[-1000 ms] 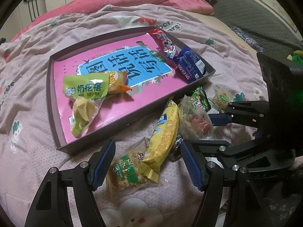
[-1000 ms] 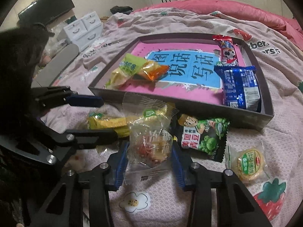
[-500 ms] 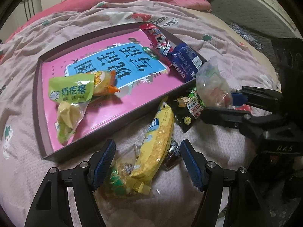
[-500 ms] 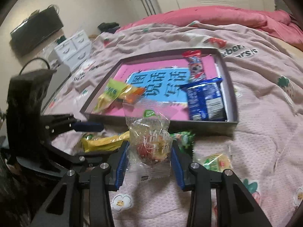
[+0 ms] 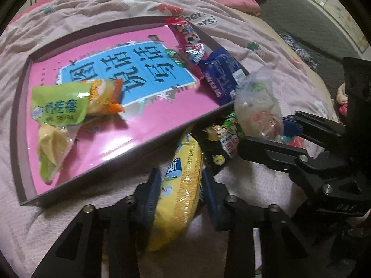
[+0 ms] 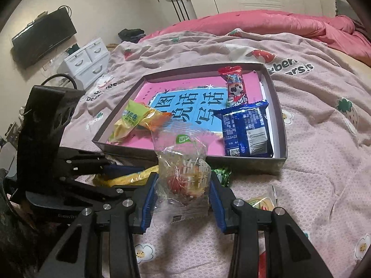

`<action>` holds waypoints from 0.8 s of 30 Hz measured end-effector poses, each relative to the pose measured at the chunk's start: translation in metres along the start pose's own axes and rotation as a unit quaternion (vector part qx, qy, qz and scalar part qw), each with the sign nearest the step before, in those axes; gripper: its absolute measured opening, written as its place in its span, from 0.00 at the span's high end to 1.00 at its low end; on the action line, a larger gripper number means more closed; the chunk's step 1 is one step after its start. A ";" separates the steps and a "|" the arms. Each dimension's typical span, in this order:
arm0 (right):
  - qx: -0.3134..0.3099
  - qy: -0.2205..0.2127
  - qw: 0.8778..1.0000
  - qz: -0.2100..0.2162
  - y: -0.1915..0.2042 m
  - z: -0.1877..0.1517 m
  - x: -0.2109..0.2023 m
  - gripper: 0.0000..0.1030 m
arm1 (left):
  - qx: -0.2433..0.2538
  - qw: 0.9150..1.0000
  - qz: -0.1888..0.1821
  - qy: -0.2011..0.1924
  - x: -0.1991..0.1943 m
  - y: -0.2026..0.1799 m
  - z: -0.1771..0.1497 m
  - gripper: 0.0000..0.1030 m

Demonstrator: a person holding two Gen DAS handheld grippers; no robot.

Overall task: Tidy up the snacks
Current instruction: 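Grasp the yellow long snack bag with the left gripper while the right grasps the clear candy bag, then carry the yellow bag over the tray with the left gripper while the right carries the clear bag there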

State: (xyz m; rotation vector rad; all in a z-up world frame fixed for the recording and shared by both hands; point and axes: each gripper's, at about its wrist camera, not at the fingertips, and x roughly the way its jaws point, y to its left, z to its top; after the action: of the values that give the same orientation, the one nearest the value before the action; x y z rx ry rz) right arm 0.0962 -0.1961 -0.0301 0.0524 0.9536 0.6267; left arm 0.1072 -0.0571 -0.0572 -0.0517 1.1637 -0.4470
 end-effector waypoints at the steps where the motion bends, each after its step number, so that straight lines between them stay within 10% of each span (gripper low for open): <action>1: 0.000 0.000 1.000 0.000 0.000 0.000 0.000 0.58 | -0.002 1.000 -0.004 0.000 0.001 0.000 0.000 0.70; 24: 0.005 -0.031 1.000 0.004 -0.004 0.004 -0.011 0.58 | -0.052 0.997 -0.043 -0.048 -0.039 0.015 -0.004 0.81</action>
State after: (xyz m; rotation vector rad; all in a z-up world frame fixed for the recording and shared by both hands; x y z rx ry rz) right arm 0.0963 -0.2042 -0.0205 0.0837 0.8968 0.6250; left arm 0.0962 -0.0284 -0.0285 -0.2117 1.0913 -0.4545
